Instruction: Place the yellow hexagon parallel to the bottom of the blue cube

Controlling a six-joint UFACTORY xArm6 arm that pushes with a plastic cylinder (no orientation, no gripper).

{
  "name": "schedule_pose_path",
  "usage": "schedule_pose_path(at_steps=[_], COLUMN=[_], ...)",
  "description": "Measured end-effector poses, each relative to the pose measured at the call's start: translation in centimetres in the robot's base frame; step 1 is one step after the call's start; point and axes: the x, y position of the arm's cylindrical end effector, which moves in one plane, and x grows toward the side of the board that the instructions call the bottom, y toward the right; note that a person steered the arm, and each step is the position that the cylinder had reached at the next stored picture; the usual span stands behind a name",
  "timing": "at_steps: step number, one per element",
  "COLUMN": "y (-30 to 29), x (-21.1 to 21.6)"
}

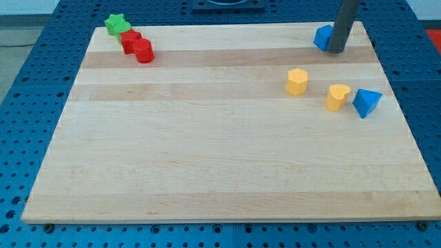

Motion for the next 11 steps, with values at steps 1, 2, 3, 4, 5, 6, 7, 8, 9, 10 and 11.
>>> schedule_pose_path(at_steps=[1, 2, 3, 4, 5, 6, 7, 8, 9, 10, 11], y=[0.0, 0.0, -1.6, -7.0, -12.2, -14.2, -14.4, -14.0, -11.9, -9.5, -8.3], x=[-2.1, -2.6, -1.3, -0.2, 2.3, 6.2, 10.2, 13.0, 13.4, 11.0, 8.9])
